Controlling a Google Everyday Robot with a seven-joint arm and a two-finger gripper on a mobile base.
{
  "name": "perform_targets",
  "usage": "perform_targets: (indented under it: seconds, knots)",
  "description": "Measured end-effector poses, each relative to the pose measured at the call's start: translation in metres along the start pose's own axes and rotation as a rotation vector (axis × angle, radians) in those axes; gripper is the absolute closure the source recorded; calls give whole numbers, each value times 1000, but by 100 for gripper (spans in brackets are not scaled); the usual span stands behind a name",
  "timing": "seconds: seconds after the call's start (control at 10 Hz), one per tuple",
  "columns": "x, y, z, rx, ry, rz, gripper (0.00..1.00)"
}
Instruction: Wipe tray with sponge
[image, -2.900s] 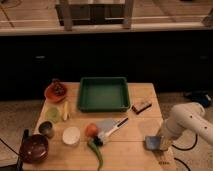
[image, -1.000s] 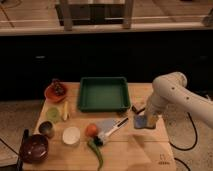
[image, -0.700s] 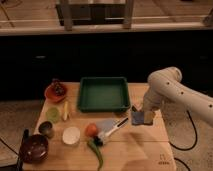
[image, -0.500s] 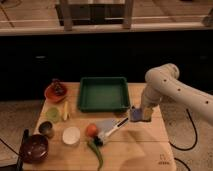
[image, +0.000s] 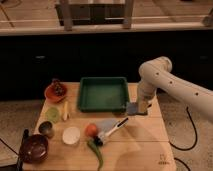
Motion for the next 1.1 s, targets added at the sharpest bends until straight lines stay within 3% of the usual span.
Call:
perform_targets:
  seconds: [0.4,1.1]
  knots:
    - [-11,-22,-7,22,19,-2,100]
    - [-29,-55,-5,42,3,-6,100]
